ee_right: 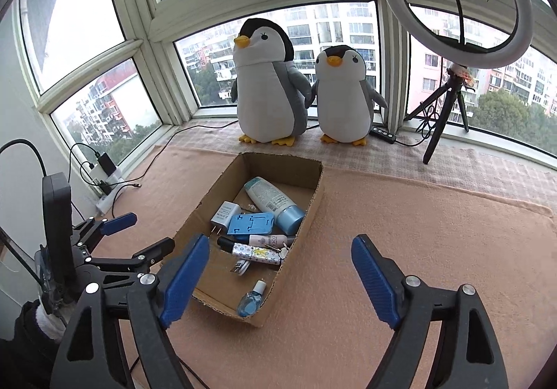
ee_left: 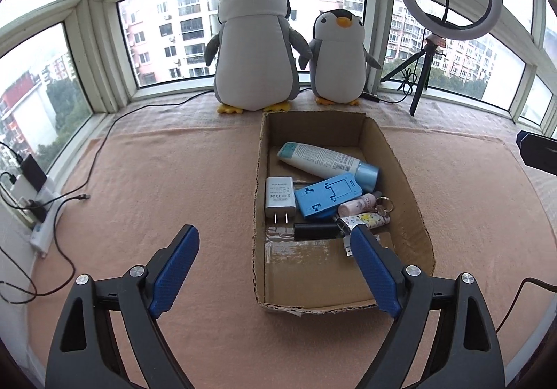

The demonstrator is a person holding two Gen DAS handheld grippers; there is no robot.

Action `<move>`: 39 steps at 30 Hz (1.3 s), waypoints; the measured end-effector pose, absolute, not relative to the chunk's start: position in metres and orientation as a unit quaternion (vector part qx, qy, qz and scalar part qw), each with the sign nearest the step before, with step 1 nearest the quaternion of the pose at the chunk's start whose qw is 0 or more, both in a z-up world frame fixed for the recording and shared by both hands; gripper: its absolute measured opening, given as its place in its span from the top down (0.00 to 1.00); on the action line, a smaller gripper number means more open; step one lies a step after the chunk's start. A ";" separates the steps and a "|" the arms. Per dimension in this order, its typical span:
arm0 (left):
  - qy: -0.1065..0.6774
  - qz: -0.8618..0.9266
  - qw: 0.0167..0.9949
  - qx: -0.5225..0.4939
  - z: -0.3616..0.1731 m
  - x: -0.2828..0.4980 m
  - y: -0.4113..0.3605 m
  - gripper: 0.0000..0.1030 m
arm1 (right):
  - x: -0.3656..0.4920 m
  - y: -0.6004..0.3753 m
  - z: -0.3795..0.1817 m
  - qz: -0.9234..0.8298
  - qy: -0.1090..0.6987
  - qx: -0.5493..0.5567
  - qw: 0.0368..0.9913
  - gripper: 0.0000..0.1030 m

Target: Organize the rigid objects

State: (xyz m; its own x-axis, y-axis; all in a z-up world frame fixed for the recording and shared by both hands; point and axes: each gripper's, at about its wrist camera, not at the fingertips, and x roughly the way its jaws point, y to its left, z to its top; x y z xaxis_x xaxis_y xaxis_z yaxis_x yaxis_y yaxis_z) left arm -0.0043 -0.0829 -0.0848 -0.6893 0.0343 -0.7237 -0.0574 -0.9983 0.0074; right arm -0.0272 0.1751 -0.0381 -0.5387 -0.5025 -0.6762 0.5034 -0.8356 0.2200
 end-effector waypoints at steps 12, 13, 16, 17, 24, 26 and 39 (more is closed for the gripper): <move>0.023 0.927 0.029 -0.374 -0.052 0.024 -0.055 0.13 | 0.005 0.200 -0.029 -0.900 -0.001 0.371 0.231 0.10; 0.021 0.927 0.029 -0.373 -0.050 0.026 -0.054 0.13 | 0.008 0.202 -0.030 -0.901 -0.003 0.370 0.226 0.10; 0.016 0.928 0.031 -0.370 -0.046 0.031 -0.052 0.13 | 0.014 0.208 -0.029 -0.905 -0.009 0.368 0.215 0.09; 0.016 0.929 0.031 -0.369 -0.044 0.033 -0.051 0.13 | 0.016 0.210 -0.029 -0.905 -0.012 0.368 0.212 0.09; 0.018 0.932 0.037 -0.361 -0.037 0.040 -0.043 0.12 | 0.022 0.213 -0.029 -0.910 -0.011 0.363 0.198 0.09; 0.017 0.932 0.037 -0.361 -0.037 0.041 -0.042 0.12 | 0.023 0.214 -0.030 -0.910 -0.012 0.364 0.198 0.09; 0.011 0.931 0.023 -0.364 -0.038 0.044 -0.047 0.12 | 0.024 0.211 -0.032 -0.910 -0.007 0.364 0.200 0.09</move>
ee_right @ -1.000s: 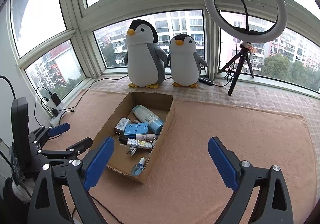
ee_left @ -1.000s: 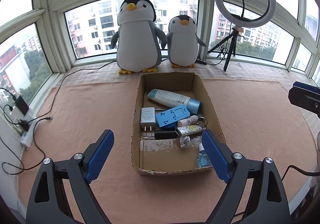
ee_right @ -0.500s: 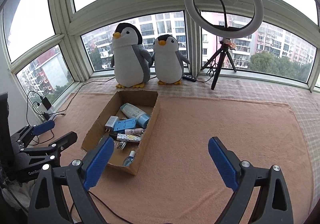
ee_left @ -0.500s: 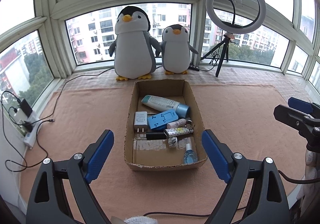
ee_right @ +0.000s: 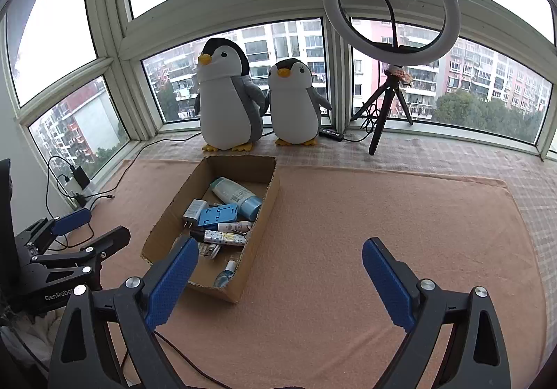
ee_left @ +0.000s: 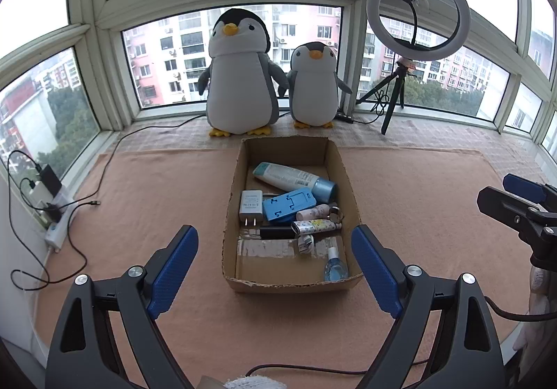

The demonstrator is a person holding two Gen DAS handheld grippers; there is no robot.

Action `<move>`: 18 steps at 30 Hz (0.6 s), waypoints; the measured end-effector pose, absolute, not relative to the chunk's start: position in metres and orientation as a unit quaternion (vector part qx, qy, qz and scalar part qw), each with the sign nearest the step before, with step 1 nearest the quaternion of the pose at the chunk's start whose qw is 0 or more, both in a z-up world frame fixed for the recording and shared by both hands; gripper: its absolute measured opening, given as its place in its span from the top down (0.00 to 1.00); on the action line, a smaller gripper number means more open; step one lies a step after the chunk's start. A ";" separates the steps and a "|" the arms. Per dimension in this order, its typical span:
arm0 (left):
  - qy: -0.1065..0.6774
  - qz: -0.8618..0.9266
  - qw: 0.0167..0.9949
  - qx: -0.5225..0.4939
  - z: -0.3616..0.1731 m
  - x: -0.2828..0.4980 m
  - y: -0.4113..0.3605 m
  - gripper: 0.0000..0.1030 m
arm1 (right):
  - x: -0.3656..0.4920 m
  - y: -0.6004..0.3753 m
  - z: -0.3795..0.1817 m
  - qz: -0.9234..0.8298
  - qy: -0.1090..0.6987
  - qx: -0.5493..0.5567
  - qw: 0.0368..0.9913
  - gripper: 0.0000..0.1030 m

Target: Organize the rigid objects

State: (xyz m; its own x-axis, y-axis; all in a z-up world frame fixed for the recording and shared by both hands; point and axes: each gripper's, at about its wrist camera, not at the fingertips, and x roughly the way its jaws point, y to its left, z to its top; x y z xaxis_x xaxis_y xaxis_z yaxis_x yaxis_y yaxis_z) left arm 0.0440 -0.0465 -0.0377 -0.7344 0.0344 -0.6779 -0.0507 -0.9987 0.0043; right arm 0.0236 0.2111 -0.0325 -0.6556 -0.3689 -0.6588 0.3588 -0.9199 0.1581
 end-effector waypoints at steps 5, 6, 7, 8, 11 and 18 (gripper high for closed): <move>0.010 0.930 0.023 -0.367 -0.038 0.042 -0.046 0.12 | 0.024 0.211 -0.034 -0.911 -0.003 0.363 0.197 0.09; 0.010 0.930 0.023 -0.367 -0.038 0.043 -0.046 0.12 | 0.024 0.211 -0.034 -0.911 -0.003 0.363 0.197 0.09; 0.010 0.930 0.022 -0.367 -0.038 0.043 -0.046 0.12 | 0.024 0.211 -0.034 -0.911 -0.003 0.363 0.197 0.09; 0.010 0.930 0.022 -0.366 -0.038 0.043 -0.046 0.12 | 0.024 0.211 -0.035 -0.911 -0.004 0.363 0.197 0.09; 0.010 0.930 0.021 -0.366 -0.038 0.042 -0.046 0.12 | 0.024 0.211 -0.035 -0.911 -0.004 0.364 0.197 0.09; 0.009 0.929 0.019 -0.370 -0.039 0.041 -0.047 0.12 | 0.024 0.210 -0.036 -0.910 -0.002 0.365 0.196 0.09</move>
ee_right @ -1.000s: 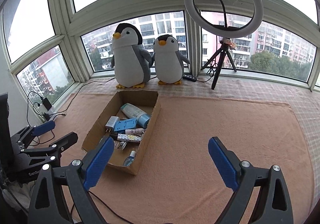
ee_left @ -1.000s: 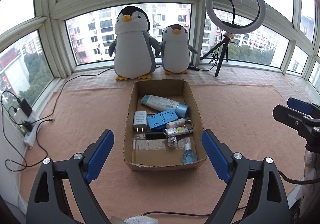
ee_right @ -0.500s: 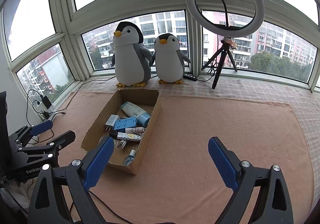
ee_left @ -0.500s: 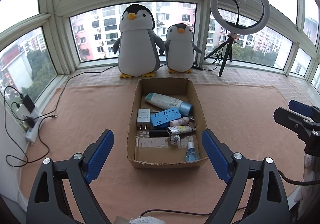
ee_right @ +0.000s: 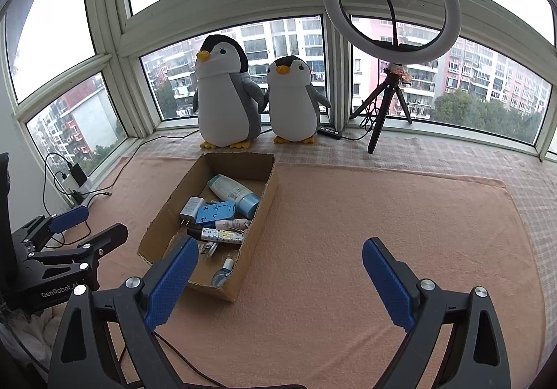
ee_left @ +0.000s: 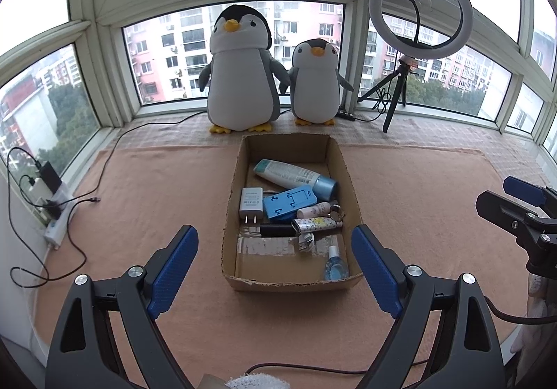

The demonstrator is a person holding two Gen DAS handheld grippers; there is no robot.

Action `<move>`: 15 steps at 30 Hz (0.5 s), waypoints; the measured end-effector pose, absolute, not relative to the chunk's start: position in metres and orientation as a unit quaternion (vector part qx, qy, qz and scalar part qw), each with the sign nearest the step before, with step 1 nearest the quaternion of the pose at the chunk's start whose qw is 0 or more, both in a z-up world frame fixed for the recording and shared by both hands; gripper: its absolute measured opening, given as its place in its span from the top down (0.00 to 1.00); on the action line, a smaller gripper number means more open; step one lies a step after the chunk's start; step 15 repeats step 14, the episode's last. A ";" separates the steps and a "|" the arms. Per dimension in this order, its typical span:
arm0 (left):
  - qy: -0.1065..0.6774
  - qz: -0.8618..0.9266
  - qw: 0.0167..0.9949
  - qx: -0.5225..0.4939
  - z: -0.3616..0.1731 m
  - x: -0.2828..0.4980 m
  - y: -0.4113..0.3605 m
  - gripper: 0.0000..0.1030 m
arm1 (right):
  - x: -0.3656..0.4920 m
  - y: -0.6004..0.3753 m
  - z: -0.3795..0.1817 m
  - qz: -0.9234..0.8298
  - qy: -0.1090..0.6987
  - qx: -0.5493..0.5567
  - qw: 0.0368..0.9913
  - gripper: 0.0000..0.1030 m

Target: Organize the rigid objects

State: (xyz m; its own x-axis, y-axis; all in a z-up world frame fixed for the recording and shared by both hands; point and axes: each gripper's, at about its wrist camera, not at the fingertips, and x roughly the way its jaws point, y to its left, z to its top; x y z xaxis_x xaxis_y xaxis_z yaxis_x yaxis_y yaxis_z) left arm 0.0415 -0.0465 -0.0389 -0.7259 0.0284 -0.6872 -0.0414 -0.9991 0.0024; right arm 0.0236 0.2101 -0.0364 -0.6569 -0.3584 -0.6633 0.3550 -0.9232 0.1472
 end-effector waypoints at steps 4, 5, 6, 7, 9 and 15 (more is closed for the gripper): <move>0.009 0.928 0.018 -0.371 -0.039 0.042 -0.045 0.12 | 0.023 0.210 -0.036 -0.910 -0.003 0.365 0.196 0.09; 0.010 0.929 0.018 -0.371 -0.039 0.042 -0.045 0.12 | 0.024 0.210 -0.037 -0.910 -0.003 0.365 0.196 0.09; 0.010 0.929 0.018 -0.370 -0.039 0.042 -0.045 0.12 | 0.023 0.210 -0.038 -0.910 -0.003 0.366 0.196 0.09; 0.010 0.929 0.018 -0.369 -0.038 0.042 -0.045 0.12 | 0.023 0.210 -0.038 -0.910 -0.003 0.366 0.196 0.09; 0.011 0.930 0.019 -0.366 -0.038 0.043 -0.044 0.12 | 0.023 0.210 -0.039 -0.910 -0.003 0.366 0.195 0.09; 0.014 0.931 0.019 -0.364 -0.037 0.043 -0.044 0.12 | 0.022 0.210 -0.041 -0.909 -0.004 0.367 0.195 0.09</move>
